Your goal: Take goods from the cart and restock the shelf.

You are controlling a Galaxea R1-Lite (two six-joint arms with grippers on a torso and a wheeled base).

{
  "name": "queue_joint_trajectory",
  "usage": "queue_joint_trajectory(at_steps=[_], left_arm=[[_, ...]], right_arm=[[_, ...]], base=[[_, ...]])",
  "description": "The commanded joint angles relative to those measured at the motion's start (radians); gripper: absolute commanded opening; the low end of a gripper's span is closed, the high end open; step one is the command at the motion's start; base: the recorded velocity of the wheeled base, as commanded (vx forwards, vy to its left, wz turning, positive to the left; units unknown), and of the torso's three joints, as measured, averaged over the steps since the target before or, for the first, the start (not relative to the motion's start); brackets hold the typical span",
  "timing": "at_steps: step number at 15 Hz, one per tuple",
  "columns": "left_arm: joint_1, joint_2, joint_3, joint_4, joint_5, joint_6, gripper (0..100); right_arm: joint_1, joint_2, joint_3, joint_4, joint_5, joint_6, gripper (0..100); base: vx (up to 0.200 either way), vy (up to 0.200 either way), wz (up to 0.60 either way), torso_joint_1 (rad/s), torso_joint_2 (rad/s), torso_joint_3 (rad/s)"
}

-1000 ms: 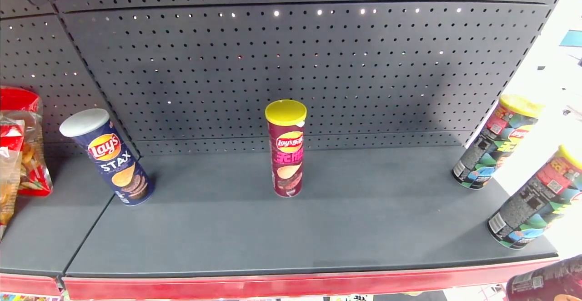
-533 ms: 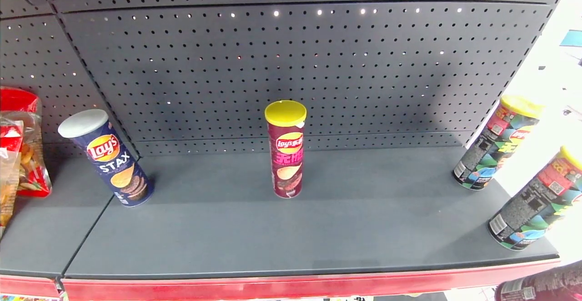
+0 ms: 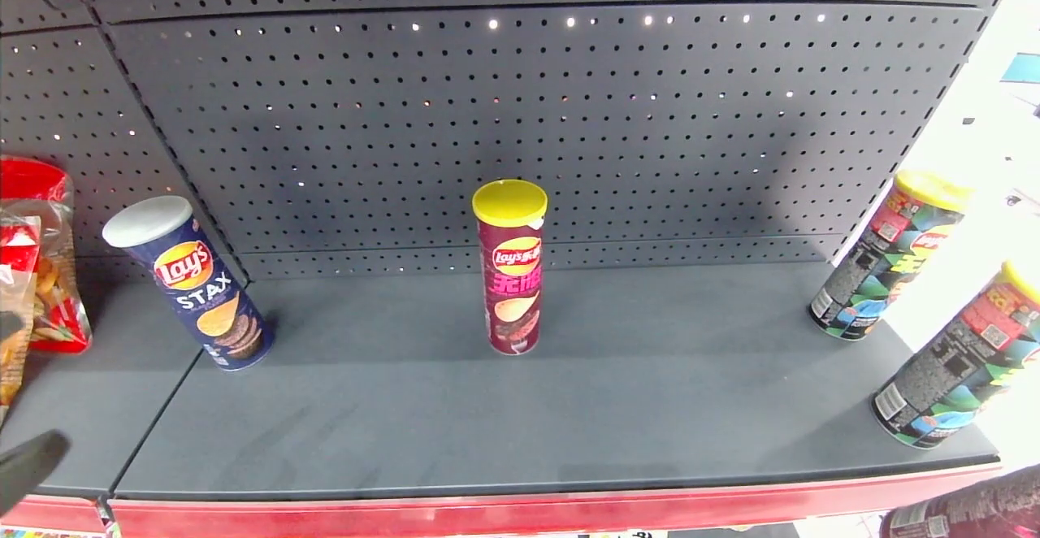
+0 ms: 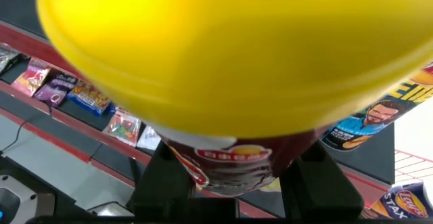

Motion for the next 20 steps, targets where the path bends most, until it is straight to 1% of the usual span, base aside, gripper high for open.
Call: queue_joint_trajectory(at_steps=[1, 3, 6, 7, 8, 9, 10, 11, 14, 16, 17, 18, 20], left_arm=[[-0.039, 0.360, -0.036, -0.109, -0.096, 0.069, 100], [-0.059, 0.497, -0.030, -0.202, -0.120, 0.072, 100], [-0.099, 0.672, -0.037, -0.353, -0.125, 0.075, 100], [-0.115, 0.739, -0.045, -0.417, -0.125, 0.084, 100], [-0.124, 0.799, -0.053, -0.466, -0.126, 0.110, 100], [-0.127, 0.859, -0.073, -0.509, -0.137, 0.144, 100], [-0.130, 0.902, -0.097, -0.528, -0.160, 0.170, 100], [-0.142, 0.931, -0.131, -0.529, -0.183, 0.184, 100], [-0.162, 0.999, -0.215, -0.529, -0.192, 0.187, 100], [-0.167, 1.031, -0.249, -0.529, -0.191, 0.190, 100], [-0.167, 1.043, -0.258, -0.531, -0.191, 0.194, 100], [-0.167, 1.068, -0.275, -0.531, -0.188, 0.214, 100], [-0.167, 1.088, -0.295, -0.531, -0.188, 0.219, 100]], right_arm=[[0.000, 0.014, -0.006, -0.005, -0.002, 0.000, 0], [-0.001, 0.037, -0.020, -0.006, -0.005, 0.000, 0], [-0.001, 0.063, -0.054, -0.005, -0.007, 0.000, 0], [-0.001, 0.064, -0.057, -0.005, -0.007, 0.000, 0], [-0.001, 0.063, -0.052, -0.005, -0.007, 0.000, 0], [-0.001, 0.063, -0.049, -0.005, -0.007, 0.000, 0], [-0.003, 0.063, -0.049, -0.005, -0.007, 0.000, 0], [-0.003, 0.063, -0.049, -0.005, -0.007, 0.001, 0], [-0.005, 0.061, -0.046, -0.003, -0.007, 0.001, 0], [-0.005, 0.063, -0.046, -0.003, -0.007, 0.001, 0], [-0.005, 0.063, -0.045, -0.002, -0.007, 0.001, 0], [-0.005, 0.064, -0.045, -0.002, -0.007, 0.001, 0], [-0.005, 0.063, -0.046, 0.000, -0.009, 0.001, 0]], base=[[0.000, 0.000, 0.00, 0.000, 0.00, 0.000], [0.000, 0.000, 0.00, 0.000, 0.00, 0.000], [0.000, 0.000, 0.00, 0.000, 0.00, 0.000], [0.000, 0.000, 0.00, 0.000, 0.00, 0.000], [0.000, 0.000, 0.00, 0.000, 0.00, 0.000], [0.000, 0.000, 0.00, 0.000, 0.00, 0.000], [0.000, 0.000, 0.00, 0.000, 0.00, 0.000], [0.000, 0.000, 0.00, 0.000, 0.00, 0.000], [0.000, 0.000, 0.00, 0.000, 0.00, 0.000], [0.000, 0.000, 0.00, 0.000, 0.00, 0.000], [0.000, 0.000, 0.00, 0.000, 0.00, 0.000], [0.000, 0.000, 0.00, 0.000, 0.00, 0.000], [0.000, 0.000, 0.00, 0.000, 0.00, 0.000]])
